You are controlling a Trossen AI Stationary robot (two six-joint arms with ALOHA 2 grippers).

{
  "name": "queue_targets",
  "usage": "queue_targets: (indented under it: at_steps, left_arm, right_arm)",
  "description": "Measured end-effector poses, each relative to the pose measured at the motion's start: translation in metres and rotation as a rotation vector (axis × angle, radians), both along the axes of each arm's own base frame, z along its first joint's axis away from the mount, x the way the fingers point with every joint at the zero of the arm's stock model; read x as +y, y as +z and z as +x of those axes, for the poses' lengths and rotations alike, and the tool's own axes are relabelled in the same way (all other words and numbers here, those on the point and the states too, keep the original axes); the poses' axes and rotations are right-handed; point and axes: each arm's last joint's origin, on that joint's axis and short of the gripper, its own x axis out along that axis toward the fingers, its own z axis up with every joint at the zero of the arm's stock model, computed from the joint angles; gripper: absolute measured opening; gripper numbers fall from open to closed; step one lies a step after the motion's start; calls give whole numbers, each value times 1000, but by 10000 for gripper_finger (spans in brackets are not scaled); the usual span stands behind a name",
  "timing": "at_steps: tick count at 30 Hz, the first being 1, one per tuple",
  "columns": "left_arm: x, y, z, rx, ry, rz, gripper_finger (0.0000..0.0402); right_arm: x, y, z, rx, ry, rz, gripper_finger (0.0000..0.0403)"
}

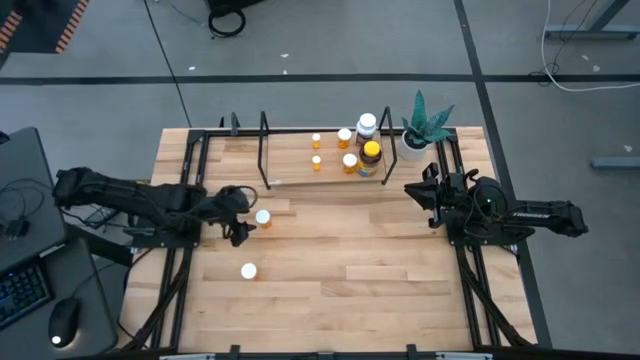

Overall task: Pick and place medicine bottles onto shelf by color
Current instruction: Put the large orange bottle on the shelf

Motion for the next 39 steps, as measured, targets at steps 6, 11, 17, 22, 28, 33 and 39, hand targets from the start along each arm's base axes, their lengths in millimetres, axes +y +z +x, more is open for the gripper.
queue_targets:
  at_steps: [6,11,17,22,28,33,39]
  left_arm:
    - [13,-12,9,94,-21,-79,303]
    - [23,-26,17,172,-14,-145,303]
    - [32,-39,32,194,-40,-163,305]
    - [36,-48,41,216,-80,-131,309]
    - [38,-40,58,217,-148,-53,305]
    - [39,-36,66,233,-179,-34,293]
    - [40,-39,68,303,-189,-43,263]
  right_arm:
    - [0,0,0,0,0,0,57]
    - [0,0,0,0,0,0,57]
    - [0,0,0,0,0,0,57]
    - [0,0,0,0,0,0,57]
    - [0,0,0,0,0,0,57]
    - [0,0,0,0,0,0,57]
    - [0,0,0,0,0,0,57]
